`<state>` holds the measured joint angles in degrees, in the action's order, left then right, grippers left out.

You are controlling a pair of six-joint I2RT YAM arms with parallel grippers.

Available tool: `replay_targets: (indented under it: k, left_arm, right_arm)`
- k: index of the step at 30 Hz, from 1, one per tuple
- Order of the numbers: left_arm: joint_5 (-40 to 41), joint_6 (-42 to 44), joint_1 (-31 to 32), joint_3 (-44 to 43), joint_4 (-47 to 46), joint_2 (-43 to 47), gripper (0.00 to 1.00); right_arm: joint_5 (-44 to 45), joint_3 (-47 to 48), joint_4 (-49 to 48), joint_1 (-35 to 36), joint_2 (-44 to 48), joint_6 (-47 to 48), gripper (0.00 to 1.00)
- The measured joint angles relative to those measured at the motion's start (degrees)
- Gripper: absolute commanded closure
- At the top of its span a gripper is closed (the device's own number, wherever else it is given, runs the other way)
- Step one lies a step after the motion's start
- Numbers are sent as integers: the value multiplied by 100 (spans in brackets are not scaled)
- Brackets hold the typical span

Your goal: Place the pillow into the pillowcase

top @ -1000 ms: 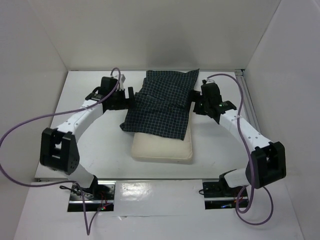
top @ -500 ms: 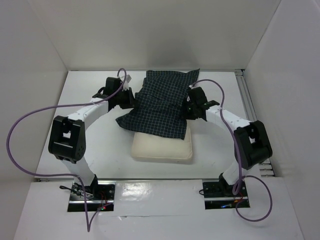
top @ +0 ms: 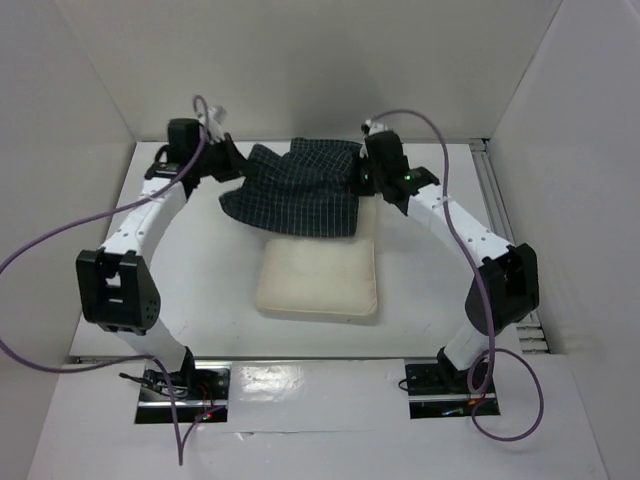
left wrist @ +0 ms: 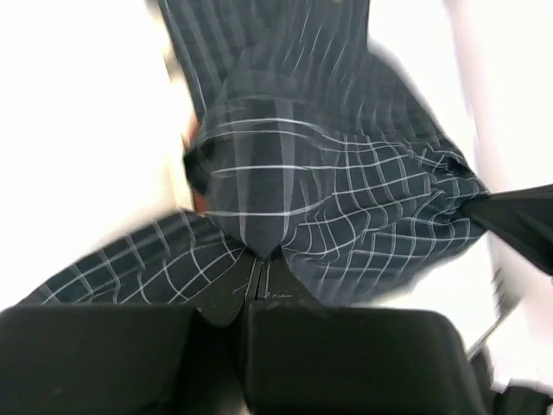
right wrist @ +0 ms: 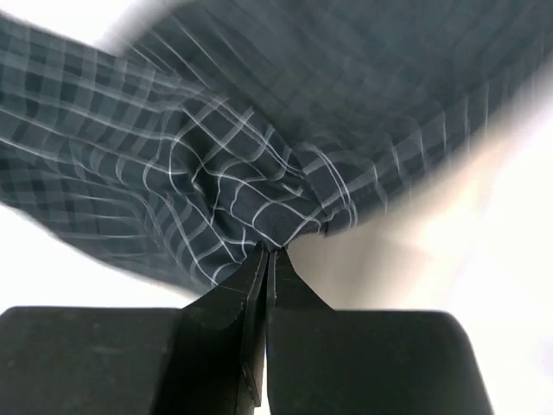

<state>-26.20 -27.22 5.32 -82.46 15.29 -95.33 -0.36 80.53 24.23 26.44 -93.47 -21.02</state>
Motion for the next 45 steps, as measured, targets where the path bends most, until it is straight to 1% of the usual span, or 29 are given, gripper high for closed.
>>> replay_targets:
  k: [5, 6, 8, 11, 16, 17, 18, 19, 20, 21, 22, 25, 28, 31, 32, 33, 34, 36, 37, 39, 42, 45]
  left_arm:
    - [-238, -334, -1049, -1115, 66, 728, 100]
    - [-269, -367, -1241, -1292, 68, 892, 100]
    - [-212, -444, -1491, -1427, 76, 1360, 100]
    - [90, -463, -1602, -1071, 177, 2310, 100]
    - [752, -647, -1580, 625, 442, 4094, 100]
    - [925, -732, -1534, 994, 595, 4382, 100]
    - [1121, -785, -1467, 1355, 708, 4592, 100]
    - [1298, -839, -1397, 1729, 793, 4736, 100]
    - [1394, -911, -1353, 2024, 896, 4778, 100]
    - [1460, -960, -1314, 2291, 1010, 4767, 100]
    - [1515, -1058, -1296, 2538, 1106, 4734, 100]
    - [1637, -1250, -1290, 3141, 1392, 4474, 100]
    - [1709, -1381, -1261, 3375, 1635, 4387, 100]
    - [1742, -1388, -1250, 3381, 1622, 4376, 100]
    - [1759, -1388, -1250, 3381, 1620, 4371, 100]
    - [1786, -1386, -1250, 3381, 1620, 4365, 100]
    - [1810, -1390, -1250, 3381, 1622, 4352, 100]
    - [1847, -1394, -1248, 3381, 1622, 4336, 100]
    - [1858, -1394, -1250, 3381, 1622, 4334, 100]
    - [1873, -1394, -1250, 3381, 1617, 4334, 100]
    - [1790, -1342, -1244, 3381, 1582, 4299, 100]
    - [1515, -1283, -1174, 3377, 1480, 4039, 100]
  right_arm:
    - [-463, 2371, -459, 142, -708, 11, 100]
    - [-619, 2660, -608, 212, -839, 9, 100]
    - [-813, 2916, -844, 442, -1003, 0, 100]
    - [-999, 2809, -1043, 811, -1132, -9, 100]
    - [-1381, 2378, -1102, 1207, -1534, -13, 100]
    - [-1414, 2363, -1054, 1241, -1659, 2, 75]
    - [-1427, 2339, -964, 1261, -1768, 0, 56]
    - [-1381, 2258, -874, 1266, -1843, -15, 41]
    - [-1298, 2074, -802, 1252, -1856, -7, 31]
    - [-1215, 1864, -728, 1226, -1843, -2, 16]
    - [-1091, 1620, -656, 1193, -1799, -22, 11]
    - [-525, 610, -442, 1012, -1436, -57, 4]
    - [125, -343, -35, 809, -774, -175, 4]
    - [356, -1078, 48, 728, -92, -455, 4]
    - [369, -1318, 24, 767, 109, -614, 6]
    - [378, -1567, -50, 835, 271, -765, 14]
    - [391, -1853, -166, 927, 407, -920, 28]
    - [439, -2282, -372, 1086, 476, -1123, 67]
    - [481, -2402, -466, 1132, 422, -1250, 100]
    - [597, -2393, -590, 1128, 289, -1440, 100]
    - [774, -2227, -413, 1025, 219, -1609, 100]
    - [1113, -2155, -166, 697, 348, -1663, 100]
